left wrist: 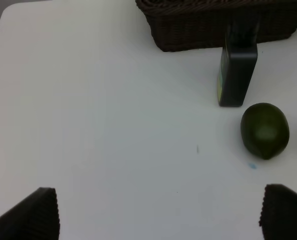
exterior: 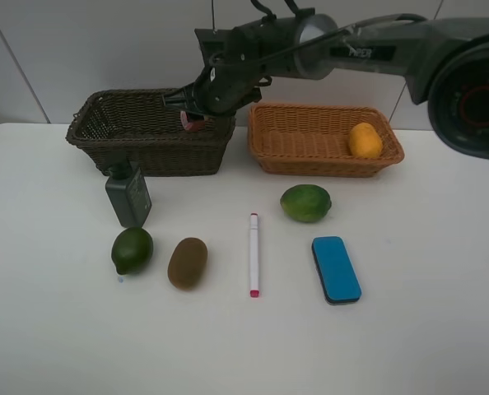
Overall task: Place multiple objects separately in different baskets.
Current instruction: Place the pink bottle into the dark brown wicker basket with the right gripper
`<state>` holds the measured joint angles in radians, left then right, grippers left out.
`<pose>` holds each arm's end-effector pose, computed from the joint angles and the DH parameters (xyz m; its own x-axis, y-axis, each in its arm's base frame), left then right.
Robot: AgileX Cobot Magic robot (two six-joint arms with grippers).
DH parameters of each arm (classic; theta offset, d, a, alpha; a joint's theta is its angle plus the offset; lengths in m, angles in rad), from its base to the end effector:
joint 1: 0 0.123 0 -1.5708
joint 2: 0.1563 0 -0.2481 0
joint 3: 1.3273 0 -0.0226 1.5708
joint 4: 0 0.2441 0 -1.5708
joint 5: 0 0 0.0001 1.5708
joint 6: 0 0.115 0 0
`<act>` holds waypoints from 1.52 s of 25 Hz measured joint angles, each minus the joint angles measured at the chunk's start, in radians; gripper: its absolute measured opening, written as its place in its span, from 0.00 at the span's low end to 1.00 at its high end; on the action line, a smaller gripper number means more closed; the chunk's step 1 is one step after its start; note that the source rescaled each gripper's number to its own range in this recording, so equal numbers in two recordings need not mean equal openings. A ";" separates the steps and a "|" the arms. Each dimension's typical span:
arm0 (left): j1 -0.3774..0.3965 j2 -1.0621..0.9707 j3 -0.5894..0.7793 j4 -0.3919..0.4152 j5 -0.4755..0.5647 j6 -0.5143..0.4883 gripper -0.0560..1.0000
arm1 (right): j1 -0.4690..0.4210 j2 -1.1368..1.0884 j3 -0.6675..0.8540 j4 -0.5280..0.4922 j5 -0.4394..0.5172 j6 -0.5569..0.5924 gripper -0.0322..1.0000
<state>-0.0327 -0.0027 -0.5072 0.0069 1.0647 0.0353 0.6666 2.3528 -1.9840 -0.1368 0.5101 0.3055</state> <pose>0.0466 -0.0008 0.2650 -0.4491 0.0533 -0.8919 0.0447 0.9983 0.0372 0.4148 0.3166 0.1421 -0.6546 -0.2803 -0.7020 -0.4671 0.8802 0.0840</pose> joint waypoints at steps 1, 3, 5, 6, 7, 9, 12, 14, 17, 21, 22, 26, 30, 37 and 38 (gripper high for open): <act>0.000 0.000 0.000 0.000 0.000 0.000 1.00 | 0.000 0.000 0.000 0.000 -0.006 0.000 0.05; 0.000 0.000 0.000 0.000 0.000 0.000 1.00 | 0.000 0.000 0.000 0.000 -0.008 0.000 0.05; 0.000 0.000 0.000 0.000 0.000 0.000 1.00 | 0.000 0.001 0.000 0.000 -0.010 0.000 0.05; 0.000 0.000 0.000 0.000 0.000 0.000 1.00 | 0.000 0.002 0.000 0.000 -0.010 0.000 0.05; 0.000 0.000 0.000 0.000 0.000 0.000 1.00 | 0.000 0.002 0.000 0.000 -0.010 0.000 0.05; 0.000 0.000 0.000 0.000 0.000 0.000 1.00 | 0.000 0.002 0.000 0.000 -0.010 0.000 0.05; 0.000 0.000 0.000 0.000 0.000 0.000 1.00 | 0.000 0.002 0.000 0.000 -0.011 0.000 0.05; 0.000 0.000 0.000 0.000 0.000 0.000 1.00 | 0.000 0.002 0.000 0.000 -0.008 0.000 0.05; 0.000 0.000 0.000 0.000 0.000 0.000 1.00 | 0.000 0.002 0.000 0.000 0.016 0.000 0.05; 0.000 0.000 0.000 0.000 0.000 0.000 1.00 | 0.000 0.002 0.000 0.001 0.038 0.000 0.06; 0.000 0.000 0.000 0.000 0.000 0.000 1.00 | 0.000 0.002 0.000 0.001 0.038 0.000 0.13; 0.000 0.000 0.000 0.000 0.000 0.000 1.00 | 0.000 0.002 0.000 -0.004 0.034 0.000 0.83; 0.000 0.000 0.000 0.000 0.000 0.000 1.00 | 0.000 0.002 0.000 -0.005 0.034 0.000 0.97; 0.000 0.000 0.000 0.000 0.000 0.000 1.00 | 0.000 0.002 0.000 -0.006 0.034 0.000 0.98; 0.000 0.000 0.000 0.000 0.000 0.000 1.00 | 0.000 0.002 0.000 -0.007 0.034 0.000 0.98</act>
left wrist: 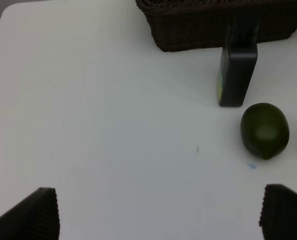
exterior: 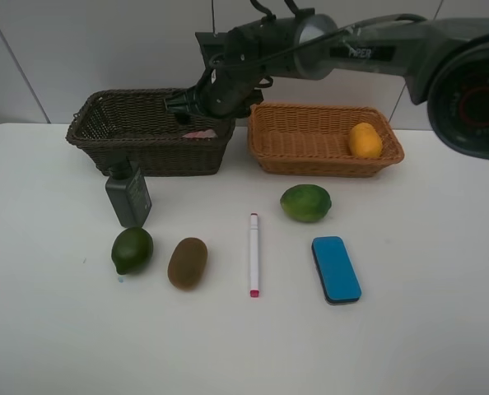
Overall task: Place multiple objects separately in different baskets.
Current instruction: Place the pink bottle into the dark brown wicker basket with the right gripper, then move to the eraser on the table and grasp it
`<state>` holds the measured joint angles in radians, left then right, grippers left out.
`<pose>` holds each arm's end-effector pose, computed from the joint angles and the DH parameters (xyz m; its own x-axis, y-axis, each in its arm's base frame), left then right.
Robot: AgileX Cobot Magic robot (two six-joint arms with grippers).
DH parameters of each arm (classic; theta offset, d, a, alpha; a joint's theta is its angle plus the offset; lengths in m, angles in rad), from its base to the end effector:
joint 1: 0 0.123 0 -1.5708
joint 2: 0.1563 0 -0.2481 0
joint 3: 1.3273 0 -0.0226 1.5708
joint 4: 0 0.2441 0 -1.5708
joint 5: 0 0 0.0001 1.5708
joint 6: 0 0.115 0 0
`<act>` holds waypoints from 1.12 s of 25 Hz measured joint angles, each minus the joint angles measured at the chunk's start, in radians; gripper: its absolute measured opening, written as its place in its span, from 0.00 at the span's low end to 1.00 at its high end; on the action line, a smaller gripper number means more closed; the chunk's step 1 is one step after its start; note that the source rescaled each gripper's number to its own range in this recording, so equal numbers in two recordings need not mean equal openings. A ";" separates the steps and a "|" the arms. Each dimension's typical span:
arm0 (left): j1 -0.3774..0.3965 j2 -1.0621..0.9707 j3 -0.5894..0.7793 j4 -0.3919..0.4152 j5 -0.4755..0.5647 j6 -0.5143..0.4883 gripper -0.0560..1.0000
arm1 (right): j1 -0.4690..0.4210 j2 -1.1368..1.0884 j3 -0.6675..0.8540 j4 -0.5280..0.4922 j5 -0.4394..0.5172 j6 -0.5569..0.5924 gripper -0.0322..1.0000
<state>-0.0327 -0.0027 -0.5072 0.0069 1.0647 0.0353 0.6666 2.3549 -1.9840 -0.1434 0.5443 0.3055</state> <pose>0.0466 -0.0008 0.2650 -0.4491 0.0533 -0.8919 0.0447 0.9983 0.0372 0.4131 0.3142 0.1384 -0.6717 -0.2980 -0.6783 -0.4628 0.8837 0.0700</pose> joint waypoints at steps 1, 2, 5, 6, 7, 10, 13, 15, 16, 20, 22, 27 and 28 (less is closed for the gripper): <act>0.000 0.000 0.000 0.000 0.000 0.000 1.00 | 0.000 0.000 0.000 0.000 0.000 0.000 0.98; 0.000 0.000 0.000 0.000 0.000 0.000 1.00 | 0.000 -0.001 0.000 0.000 0.000 0.000 0.98; 0.000 0.000 0.000 0.000 0.000 0.000 1.00 | 0.000 -0.009 0.000 -0.001 0.005 0.000 0.98; 0.000 0.000 0.000 0.000 0.000 0.000 1.00 | 0.000 -0.018 0.000 -0.001 0.009 0.000 0.98; 0.000 0.000 0.000 0.000 0.000 0.000 1.00 | 0.000 -0.027 0.000 -0.001 0.015 0.000 0.98; 0.000 0.000 0.000 0.000 0.000 0.000 1.00 | 0.000 -0.071 0.000 -0.005 0.058 0.000 0.98; 0.000 0.000 0.000 0.000 0.000 0.000 1.00 | 0.000 -0.124 0.000 -0.016 0.130 0.000 0.98; 0.000 0.000 0.000 0.000 0.000 0.000 1.00 | 0.000 -0.160 0.000 -0.020 0.184 0.000 0.98; 0.000 0.000 0.000 0.000 0.000 0.000 1.00 | 0.000 -0.179 0.000 -0.023 0.207 0.000 0.98; 0.000 0.000 0.000 0.000 0.000 0.000 1.00 | 0.000 -0.249 0.000 -0.031 0.320 0.000 0.98; 0.000 0.000 0.000 0.000 0.000 0.000 1.00 | 0.000 -0.279 0.000 -0.037 0.393 0.000 0.98; 0.000 0.000 0.000 0.000 0.000 0.000 1.00 | 0.000 -0.345 0.000 -0.040 0.604 0.000 0.98; 0.000 0.000 0.000 0.000 0.000 0.000 1.00 | 0.000 -0.354 0.000 -0.040 0.640 0.000 0.98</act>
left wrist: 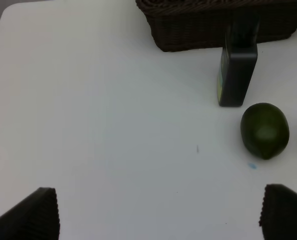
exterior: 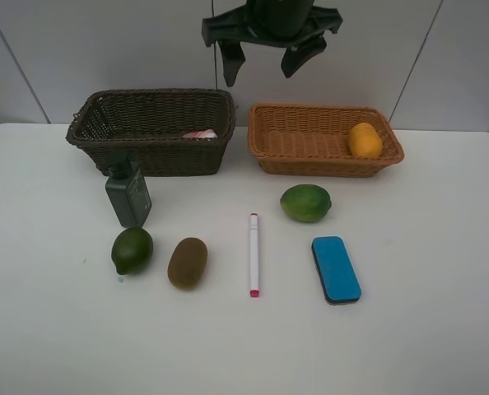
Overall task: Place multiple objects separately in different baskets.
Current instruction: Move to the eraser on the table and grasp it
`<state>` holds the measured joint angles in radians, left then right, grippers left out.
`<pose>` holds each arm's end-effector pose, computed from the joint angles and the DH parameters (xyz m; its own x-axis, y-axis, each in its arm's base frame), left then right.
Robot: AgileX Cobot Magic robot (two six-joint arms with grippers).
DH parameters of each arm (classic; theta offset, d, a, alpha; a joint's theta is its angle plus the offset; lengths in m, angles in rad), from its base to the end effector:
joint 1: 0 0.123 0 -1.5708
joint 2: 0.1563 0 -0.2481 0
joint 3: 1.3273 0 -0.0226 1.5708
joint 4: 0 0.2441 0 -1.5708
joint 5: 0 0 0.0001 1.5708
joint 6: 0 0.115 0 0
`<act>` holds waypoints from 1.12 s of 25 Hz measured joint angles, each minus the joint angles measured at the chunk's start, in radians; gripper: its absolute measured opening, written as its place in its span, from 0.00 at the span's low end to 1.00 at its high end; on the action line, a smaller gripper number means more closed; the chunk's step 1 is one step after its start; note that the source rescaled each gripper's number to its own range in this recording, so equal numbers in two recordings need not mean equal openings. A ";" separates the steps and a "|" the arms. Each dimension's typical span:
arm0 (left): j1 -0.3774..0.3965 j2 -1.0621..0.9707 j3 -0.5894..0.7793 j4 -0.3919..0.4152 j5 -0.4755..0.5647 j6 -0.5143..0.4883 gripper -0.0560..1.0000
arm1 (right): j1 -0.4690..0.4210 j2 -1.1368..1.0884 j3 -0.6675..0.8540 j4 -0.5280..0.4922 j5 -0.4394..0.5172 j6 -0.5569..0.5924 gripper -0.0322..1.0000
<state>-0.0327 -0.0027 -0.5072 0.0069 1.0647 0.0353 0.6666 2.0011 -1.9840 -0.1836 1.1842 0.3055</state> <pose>0.0466 -0.0008 0.2650 -0.4491 0.0533 -0.8919 0.0447 0.9983 0.0372 0.3498 0.2504 0.2678 -0.8123 -0.3463 -0.4693 -0.3707 0.9277 -0.0430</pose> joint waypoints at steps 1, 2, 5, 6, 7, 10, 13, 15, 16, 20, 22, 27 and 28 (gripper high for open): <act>0.000 0.000 0.000 0.000 0.000 0.000 1.00 | 0.000 -0.010 0.000 0.000 0.018 0.000 0.98; 0.000 0.000 0.000 0.000 0.000 0.000 1.00 | 0.000 -0.018 0.000 -0.001 0.027 0.000 0.98; 0.000 0.000 0.000 0.000 0.000 0.000 1.00 | 0.000 -0.046 0.000 0.002 0.032 0.006 0.98; 0.000 0.000 0.000 0.000 0.000 0.000 1.00 | 0.000 -0.056 0.000 0.004 0.032 0.016 0.98; 0.000 0.000 0.000 0.000 0.000 0.000 1.00 | 0.000 -0.065 0.000 0.004 0.034 0.029 0.98; 0.000 0.000 0.000 0.000 0.000 0.000 1.00 | 0.000 -0.094 0.012 0.008 0.033 0.058 0.98; 0.000 0.000 0.000 0.000 0.000 0.000 1.00 | 0.000 -0.128 0.068 0.021 0.033 0.085 0.98; 0.000 0.000 0.000 0.000 0.000 0.000 1.00 | 0.000 -0.156 0.126 0.023 0.034 0.107 0.98; 0.000 0.000 0.000 0.000 0.000 0.000 1.00 | 0.000 -0.172 0.160 0.023 0.034 0.118 0.98; 0.000 0.000 0.000 0.000 0.000 0.000 1.00 | 0.000 -0.230 0.297 0.024 0.035 0.168 0.98; 0.000 0.000 0.000 0.000 0.000 0.000 1.00 | 0.000 -0.252 0.359 0.023 0.036 0.194 0.98; 0.000 0.000 0.000 0.000 0.000 0.000 1.00 | 0.000 -0.282 0.482 0.022 0.035 0.245 0.98; 0.000 0.000 0.000 0.000 0.000 0.000 1.00 | 0.000 -0.283 0.506 0.022 0.035 0.253 0.98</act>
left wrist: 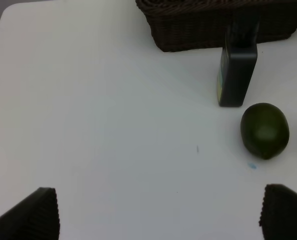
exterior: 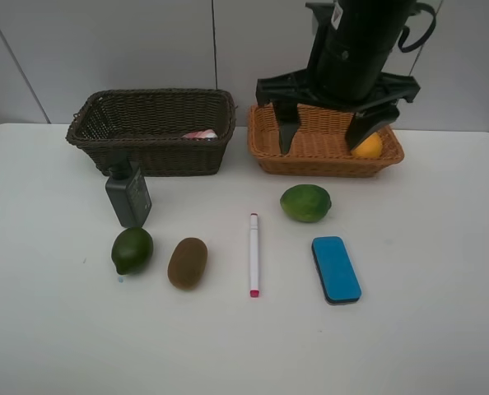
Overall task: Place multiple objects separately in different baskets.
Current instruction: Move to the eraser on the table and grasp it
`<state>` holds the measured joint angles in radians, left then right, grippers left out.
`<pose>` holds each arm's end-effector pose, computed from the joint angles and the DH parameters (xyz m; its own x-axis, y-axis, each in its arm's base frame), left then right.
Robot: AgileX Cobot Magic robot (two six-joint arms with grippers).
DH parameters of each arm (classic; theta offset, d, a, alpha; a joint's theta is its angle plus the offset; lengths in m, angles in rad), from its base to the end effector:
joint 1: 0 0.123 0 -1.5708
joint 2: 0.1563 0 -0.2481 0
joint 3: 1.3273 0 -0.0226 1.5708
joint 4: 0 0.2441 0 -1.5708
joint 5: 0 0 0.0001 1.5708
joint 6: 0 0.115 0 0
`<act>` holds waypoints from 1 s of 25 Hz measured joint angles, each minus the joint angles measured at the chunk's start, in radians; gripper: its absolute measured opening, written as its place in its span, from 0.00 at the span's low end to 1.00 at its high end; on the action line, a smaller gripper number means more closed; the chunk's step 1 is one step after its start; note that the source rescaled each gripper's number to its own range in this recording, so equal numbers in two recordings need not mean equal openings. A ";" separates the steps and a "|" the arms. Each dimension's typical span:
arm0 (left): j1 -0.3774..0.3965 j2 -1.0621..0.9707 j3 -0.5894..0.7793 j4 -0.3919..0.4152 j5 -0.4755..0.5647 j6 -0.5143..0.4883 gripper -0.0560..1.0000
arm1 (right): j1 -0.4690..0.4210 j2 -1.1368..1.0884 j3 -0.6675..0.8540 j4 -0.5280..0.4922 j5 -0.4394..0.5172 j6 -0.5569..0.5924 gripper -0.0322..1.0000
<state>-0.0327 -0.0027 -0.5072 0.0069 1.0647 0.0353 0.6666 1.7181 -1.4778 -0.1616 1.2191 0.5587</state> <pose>0.0466 -0.0008 0.2650 -0.4491 0.0533 -0.8919 0.0447 0.9983 0.0372 0.2793 0.1976 0.2335 -0.9575 -0.1474 -0.2478 -0.1439 0.9891 -0.0326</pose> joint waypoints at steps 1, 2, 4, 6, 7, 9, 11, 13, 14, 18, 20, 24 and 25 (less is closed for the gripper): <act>0.000 0.000 0.000 0.000 0.000 0.000 1.00 | 0.000 -0.001 0.024 0.000 0.000 0.004 0.98; 0.000 0.000 0.000 0.000 0.000 0.000 1.00 | 0.000 -0.001 0.045 0.002 0.000 0.006 0.98; 0.000 0.000 0.000 0.000 0.000 0.000 1.00 | 0.000 -0.001 0.089 0.004 0.000 0.006 0.98; 0.000 0.000 0.000 0.000 0.000 0.000 1.00 | 0.000 -0.001 0.126 0.005 0.000 0.006 0.98; 0.000 0.000 0.000 0.000 0.000 0.000 1.00 | -0.003 -0.004 0.148 0.009 -0.001 0.006 0.98; 0.000 0.000 0.000 0.000 0.000 0.000 1.00 | -0.016 -0.014 0.195 0.035 -0.029 0.006 0.98; 0.000 0.000 0.000 0.000 0.000 0.000 1.00 | -0.034 -0.023 0.251 0.061 -0.084 0.007 0.98; 0.000 0.000 0.000 0.000 0.000 0.000 1.00 | -0.047 -0.025 0.320 0.071 -0.164 0.007 0.98; 0.000 0.000 0.000 0.000 0.000 0.000 1.00 | -0.047 -0.025 0.342 0.075 -0.189 0.007 0.98; 0.000 0.000 0.000 0.000 0.000 0.000 1.00 | -0.047 -0.025 0.415 0.081 -0.275 0.007 0.98; 0.000 0.000 0.000 0.000 0.000 0.000 1.00 | -0.047 -0.025 0.447 0.081 -0.316 0.007 0.98; 0.000 0.000 0.000 0.000 0.000 0.000 1.00 | -0.050 -0.025 0.509 0.081 -0.388 0.007 0.98; 0.000 0.000 0.000 0.000 0.000 0.000 1.00 | -0.054 -0.025 0.525 0.082 -0.408 0.007 0.98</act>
<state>-0.0327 -0.0027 -0.5072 0.0069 1.0647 0.0353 0.6123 1.6929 -0.9524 -0.0800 0.8114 0.5661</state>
